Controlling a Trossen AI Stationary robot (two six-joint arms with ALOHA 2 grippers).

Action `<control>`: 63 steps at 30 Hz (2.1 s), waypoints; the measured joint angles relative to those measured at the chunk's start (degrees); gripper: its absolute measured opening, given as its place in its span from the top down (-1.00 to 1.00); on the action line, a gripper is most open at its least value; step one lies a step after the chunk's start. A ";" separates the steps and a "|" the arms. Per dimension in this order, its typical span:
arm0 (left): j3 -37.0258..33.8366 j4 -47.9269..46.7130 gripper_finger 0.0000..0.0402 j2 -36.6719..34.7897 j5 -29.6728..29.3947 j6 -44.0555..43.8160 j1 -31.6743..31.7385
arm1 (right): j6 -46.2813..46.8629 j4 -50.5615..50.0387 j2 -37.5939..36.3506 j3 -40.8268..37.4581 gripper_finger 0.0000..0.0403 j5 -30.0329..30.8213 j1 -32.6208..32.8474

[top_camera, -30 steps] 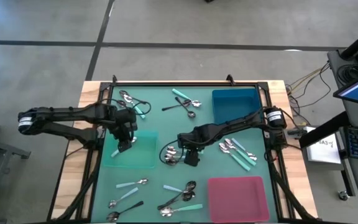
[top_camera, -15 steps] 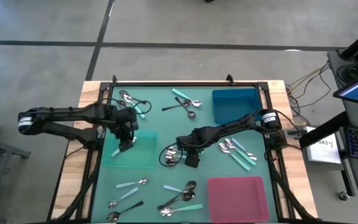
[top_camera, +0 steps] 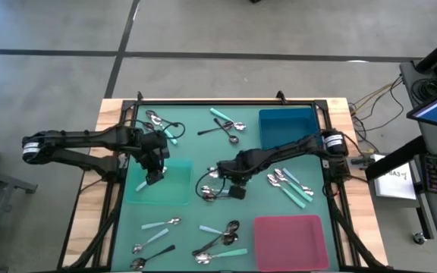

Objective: Sort silverware by color (type)
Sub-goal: Put the green spoon into the blue bin, then put the black spoon into the red bin

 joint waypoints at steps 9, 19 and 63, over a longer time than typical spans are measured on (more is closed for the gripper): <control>-0.01 6.57 0.37 0.16 -0.45 -0.93 0.00 | -2.54 -9.20 -12.71 -0.03 0.79 10.33 -5.37; -0.01 12.09 0.37 2.26 -1.53 -2.49 0.00 | -3.14 -17.60 -25.21 -7.88 0.79 17.21 -17.54; 0.09 35.74 0.37 14.53 -10.10 6.18 -6.35 | 5.40 17.51 -21.97 -18.68 0.09 7.35 -16.99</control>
